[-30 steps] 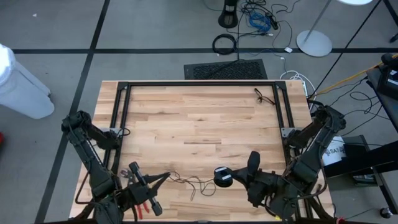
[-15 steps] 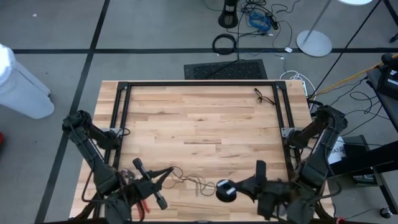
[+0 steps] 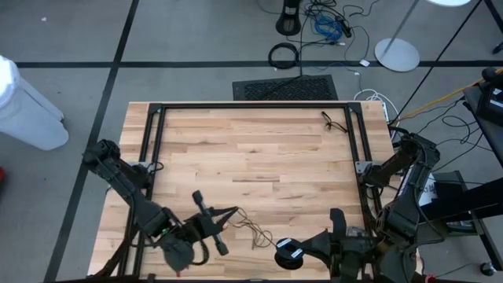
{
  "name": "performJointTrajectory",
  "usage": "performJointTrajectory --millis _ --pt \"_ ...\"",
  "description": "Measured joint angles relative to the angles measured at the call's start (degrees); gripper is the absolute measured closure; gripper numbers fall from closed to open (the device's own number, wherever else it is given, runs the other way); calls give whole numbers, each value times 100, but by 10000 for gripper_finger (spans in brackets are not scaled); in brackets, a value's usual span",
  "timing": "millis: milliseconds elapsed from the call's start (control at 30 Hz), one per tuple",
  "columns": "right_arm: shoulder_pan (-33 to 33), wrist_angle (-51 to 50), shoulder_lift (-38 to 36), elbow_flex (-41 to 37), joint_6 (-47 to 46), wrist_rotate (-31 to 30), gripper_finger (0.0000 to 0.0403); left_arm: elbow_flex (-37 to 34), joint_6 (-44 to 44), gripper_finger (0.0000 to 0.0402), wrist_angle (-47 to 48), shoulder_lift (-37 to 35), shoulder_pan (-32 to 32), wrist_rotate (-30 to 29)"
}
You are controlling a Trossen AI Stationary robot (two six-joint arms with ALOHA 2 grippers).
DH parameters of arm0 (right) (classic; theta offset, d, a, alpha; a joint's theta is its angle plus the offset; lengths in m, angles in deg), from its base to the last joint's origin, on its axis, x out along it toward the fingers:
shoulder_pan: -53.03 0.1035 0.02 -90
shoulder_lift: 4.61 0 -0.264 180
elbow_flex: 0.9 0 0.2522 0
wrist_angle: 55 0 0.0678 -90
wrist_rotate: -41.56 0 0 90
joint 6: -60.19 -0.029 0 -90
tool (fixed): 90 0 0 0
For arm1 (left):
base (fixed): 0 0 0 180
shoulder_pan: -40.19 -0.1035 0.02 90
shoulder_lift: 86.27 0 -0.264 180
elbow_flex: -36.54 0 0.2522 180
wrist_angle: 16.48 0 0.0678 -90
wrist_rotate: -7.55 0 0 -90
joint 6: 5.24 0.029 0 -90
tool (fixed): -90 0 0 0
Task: Coil cords
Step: Coil the black wire onto the black spool
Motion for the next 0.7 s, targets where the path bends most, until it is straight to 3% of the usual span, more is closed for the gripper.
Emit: performJointTrajectory --millis 200,567,700 --pt "-42 117 0 0 -9 -94 403 0 -78 391 -27 183 -335 780" --pt "-72 155 0 0 -131 -1093 403 0 -76 390 -511 449 -759 1990" --pt "-175 152 0 0 -362 -1227 403 0 -78 358 -487 489 -777 2185"
